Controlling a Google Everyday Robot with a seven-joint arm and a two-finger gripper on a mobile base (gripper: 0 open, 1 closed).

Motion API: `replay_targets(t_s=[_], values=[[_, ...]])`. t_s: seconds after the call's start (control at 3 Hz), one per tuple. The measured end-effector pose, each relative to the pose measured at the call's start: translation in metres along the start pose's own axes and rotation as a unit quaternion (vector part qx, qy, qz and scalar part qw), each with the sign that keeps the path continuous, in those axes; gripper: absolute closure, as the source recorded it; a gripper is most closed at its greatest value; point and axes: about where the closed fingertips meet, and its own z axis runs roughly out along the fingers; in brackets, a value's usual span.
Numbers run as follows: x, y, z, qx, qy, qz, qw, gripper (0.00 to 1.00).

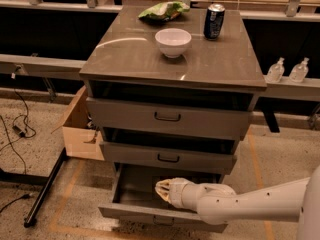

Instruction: Close bottom drawer

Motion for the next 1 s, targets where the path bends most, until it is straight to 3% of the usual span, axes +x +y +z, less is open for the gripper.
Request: replay_targets(t_s=[0.33, 1.0], values=[[0.004, 0.012, 0.017, 0.002, -0.017, 0.0, 0.9999, 1.0], [0.05, 0.051, 0.061, -0.029, 0.019, -0.018, 0.9992, 1.0]])
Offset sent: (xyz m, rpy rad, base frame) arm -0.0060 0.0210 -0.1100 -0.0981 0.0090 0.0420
